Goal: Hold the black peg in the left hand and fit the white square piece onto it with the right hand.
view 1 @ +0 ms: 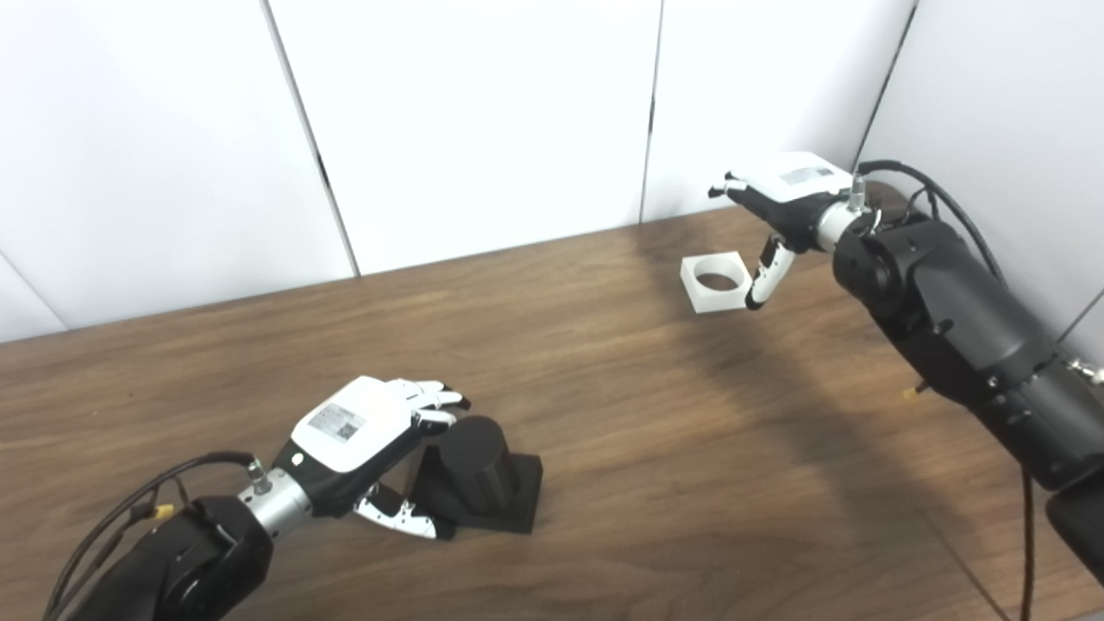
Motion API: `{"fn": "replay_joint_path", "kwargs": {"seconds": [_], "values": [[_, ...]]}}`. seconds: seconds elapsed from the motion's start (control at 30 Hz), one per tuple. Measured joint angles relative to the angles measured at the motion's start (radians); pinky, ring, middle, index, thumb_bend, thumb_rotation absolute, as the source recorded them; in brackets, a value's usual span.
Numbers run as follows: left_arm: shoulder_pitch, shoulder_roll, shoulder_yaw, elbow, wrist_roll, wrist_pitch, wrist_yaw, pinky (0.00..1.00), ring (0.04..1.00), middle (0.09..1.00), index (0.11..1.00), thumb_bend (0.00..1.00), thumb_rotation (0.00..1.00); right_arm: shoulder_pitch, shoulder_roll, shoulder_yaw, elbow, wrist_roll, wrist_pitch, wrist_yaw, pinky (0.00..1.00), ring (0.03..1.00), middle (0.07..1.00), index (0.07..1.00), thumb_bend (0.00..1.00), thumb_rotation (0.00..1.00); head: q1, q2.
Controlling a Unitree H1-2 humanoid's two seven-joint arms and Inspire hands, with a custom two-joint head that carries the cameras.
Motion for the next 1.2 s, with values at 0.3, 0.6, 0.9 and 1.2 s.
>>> {"fn": "replay_joint_path", "kwargs": {"seconds": [0.3,0.6,0.9,1.2], "values": [[-0.001,0.001,-0.001,0.0,0.0,0.0,0.0,0.82,0.873,0.86,0.49,0.52,0.06,-0.075,0.029,0.052,0.128,-0.034,-0.002,0.001,0.85,0.956,0.964,0.919,0.88,0.18,0.005,0.005],[-0.01,0.004,-0.009,-0.013,0.005,0.011,-0.025,0.83,0.874,0.863,0.491,0.52,0.06,-0.111,0.065,0.09,0.199,-0.027,-0.006,0.004,0.85,0.947,0.961,0.905,0.91,0.19,0.02,0.0],[-0.036,0.005,-0.026,-0.032,0.006,0.033,-0.084,0.84,0.878,0.868,0.491,0.52,0.06,-0.143,0.092,0.124,0.259,-0.025,-0.006,0.041,0.86,0.945,0.969,0.909,0.9,0.19,0.031,0.006],[-0.056,0.005,-0.041,-0.046,0.013,0.044,-0.123,0.84,0.876,0.871,0.491,0.52,0.06,-0.17,0.093,0.144,0.276,-0.008,-0.006,0.099,0.87,0.951,0.966,0.887,0.92,0.19,0.031,0.012]]}}
